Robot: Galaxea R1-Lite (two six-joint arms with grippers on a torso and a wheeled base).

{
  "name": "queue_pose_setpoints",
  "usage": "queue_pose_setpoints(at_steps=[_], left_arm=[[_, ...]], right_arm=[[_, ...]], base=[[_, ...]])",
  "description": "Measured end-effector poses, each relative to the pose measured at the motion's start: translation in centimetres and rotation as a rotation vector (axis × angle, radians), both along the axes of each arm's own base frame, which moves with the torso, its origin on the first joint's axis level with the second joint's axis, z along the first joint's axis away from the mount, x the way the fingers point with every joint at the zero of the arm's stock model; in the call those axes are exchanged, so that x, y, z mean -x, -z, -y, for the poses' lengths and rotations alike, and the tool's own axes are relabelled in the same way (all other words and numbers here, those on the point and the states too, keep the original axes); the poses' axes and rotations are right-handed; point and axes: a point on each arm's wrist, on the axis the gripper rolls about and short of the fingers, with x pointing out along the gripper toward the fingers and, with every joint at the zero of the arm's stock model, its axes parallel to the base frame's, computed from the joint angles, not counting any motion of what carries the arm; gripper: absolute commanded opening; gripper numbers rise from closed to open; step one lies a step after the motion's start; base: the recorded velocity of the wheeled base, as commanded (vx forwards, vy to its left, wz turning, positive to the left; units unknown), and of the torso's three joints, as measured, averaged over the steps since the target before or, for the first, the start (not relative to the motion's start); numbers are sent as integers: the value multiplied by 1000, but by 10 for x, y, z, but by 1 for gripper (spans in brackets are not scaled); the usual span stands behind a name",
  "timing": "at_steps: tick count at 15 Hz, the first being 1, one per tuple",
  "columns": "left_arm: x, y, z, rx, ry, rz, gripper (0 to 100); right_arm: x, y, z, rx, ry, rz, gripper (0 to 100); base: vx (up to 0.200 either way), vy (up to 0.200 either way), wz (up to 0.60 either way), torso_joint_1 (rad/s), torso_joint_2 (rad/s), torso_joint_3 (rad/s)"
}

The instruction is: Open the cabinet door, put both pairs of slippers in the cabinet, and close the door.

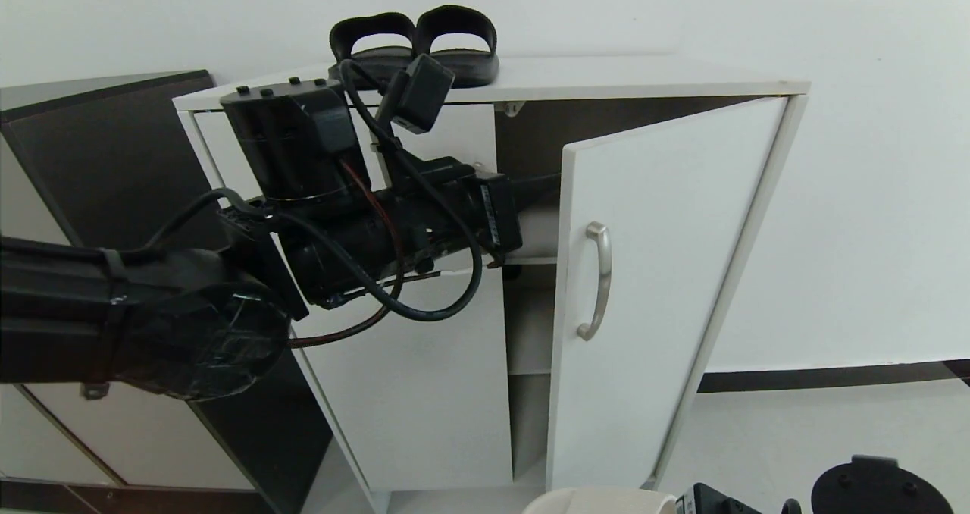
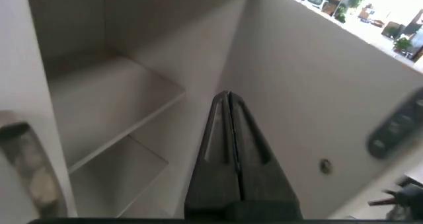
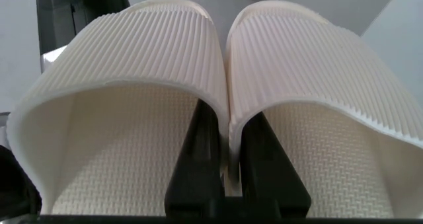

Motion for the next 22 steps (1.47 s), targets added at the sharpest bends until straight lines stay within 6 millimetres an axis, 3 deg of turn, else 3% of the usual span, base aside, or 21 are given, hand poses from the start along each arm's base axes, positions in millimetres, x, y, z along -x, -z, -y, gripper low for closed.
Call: queue_pose_setpoints(at_steps=[2,6,11,14,16,17,19,22], left_arm=[[-7,7,7,-9,6,-13,0],[-9,23,14,-38,15,-54,0],[56,28,36,-71,179,-71,0],[63,23,31,-61,176,-53,0],[60,21,14,-37,68,-35,0],[64,19,1,-24,-6,-29,0],[77,22,-35,-24,-181,-29,0],[112,35,-103,-36,-492,-27,0]], right_arm=[[-1,4,-1,16,-2,-10,0],[0,15,-3,59,-11,-42,0],[33,28,3,125,-151,-72,0],[36,20,-1,86,-157,-52,0],[21,15,-5,67,-22,-24,0],[5,11,-6,53,154,2,0],[-27,-2,-14,-21,474,50,0],[-63,-12,-25,-81,719,129,0]], base=[[0,0,0,0,0,0],[-200,0,0,6,0,0],[-160,0,0,-2,1,0],[0,0,0,0,0,0],[0,0,0,0,0,0],[0,0,0,0,0,0],[0,0,0,0,0,0],[0,0,0,0,0,0]])
